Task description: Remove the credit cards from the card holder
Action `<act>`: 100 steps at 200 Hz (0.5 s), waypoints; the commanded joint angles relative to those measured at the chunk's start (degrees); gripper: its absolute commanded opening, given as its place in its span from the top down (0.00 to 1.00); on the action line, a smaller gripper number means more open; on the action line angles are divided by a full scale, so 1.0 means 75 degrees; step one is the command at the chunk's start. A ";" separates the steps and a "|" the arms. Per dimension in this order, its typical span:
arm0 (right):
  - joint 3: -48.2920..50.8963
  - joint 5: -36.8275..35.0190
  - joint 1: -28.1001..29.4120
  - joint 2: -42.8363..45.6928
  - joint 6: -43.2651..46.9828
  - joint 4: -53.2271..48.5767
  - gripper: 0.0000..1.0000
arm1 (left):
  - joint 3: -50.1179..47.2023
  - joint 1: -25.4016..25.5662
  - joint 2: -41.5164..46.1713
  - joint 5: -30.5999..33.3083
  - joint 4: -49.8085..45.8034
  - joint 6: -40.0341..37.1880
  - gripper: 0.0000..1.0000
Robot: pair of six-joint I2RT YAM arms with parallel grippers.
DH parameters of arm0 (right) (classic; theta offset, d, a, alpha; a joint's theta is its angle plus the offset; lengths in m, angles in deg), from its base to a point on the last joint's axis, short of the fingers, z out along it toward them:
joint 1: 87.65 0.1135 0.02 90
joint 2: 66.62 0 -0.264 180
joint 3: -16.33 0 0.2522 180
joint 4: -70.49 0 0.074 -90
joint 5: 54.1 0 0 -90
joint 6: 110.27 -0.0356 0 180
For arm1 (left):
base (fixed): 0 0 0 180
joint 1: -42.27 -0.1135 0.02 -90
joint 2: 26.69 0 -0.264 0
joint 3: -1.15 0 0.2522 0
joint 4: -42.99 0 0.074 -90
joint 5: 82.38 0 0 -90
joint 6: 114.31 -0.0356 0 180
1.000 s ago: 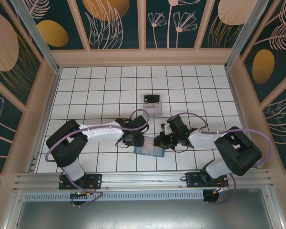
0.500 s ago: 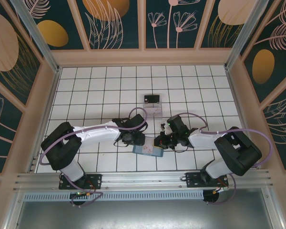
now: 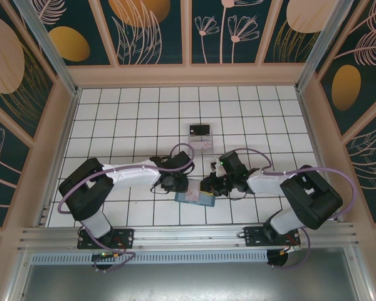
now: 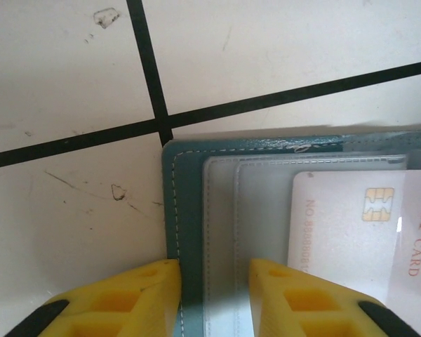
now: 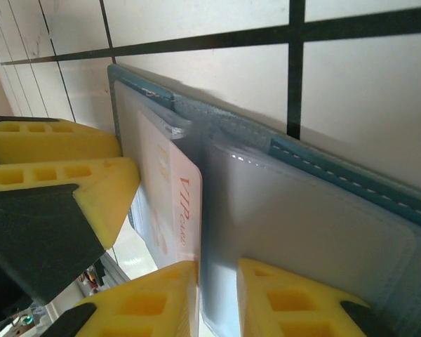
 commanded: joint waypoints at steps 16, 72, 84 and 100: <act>-0.0032 0.0110 0.0043 -0.0312 -0.0157 0.0373 0.77 | -0.0320 0.0028 -0.0423 -0.0134 -0.0047 -0.0007 0.68; -0.0218 0.0158 0.0222 -0.0509 -0.0304 0.0630 0.79 | -0.0347 0.0019 -0.0418 -0.0159 -0.0045 -0.0007 0.69; -0.0231 0.0139 0.0248 -0.0537 -0.0317 0.0624 0.82 | -0.0337 0.0019 -0.0414 -0.0155 -0.0054 0.0004 0.69; -0.0232 0.0031 0.0248 -0.0457 -0.0282 0.0468 0.90 | -0.0348 0.0020 -0.0388 -0.0108 -0.0086 0.0004 0.69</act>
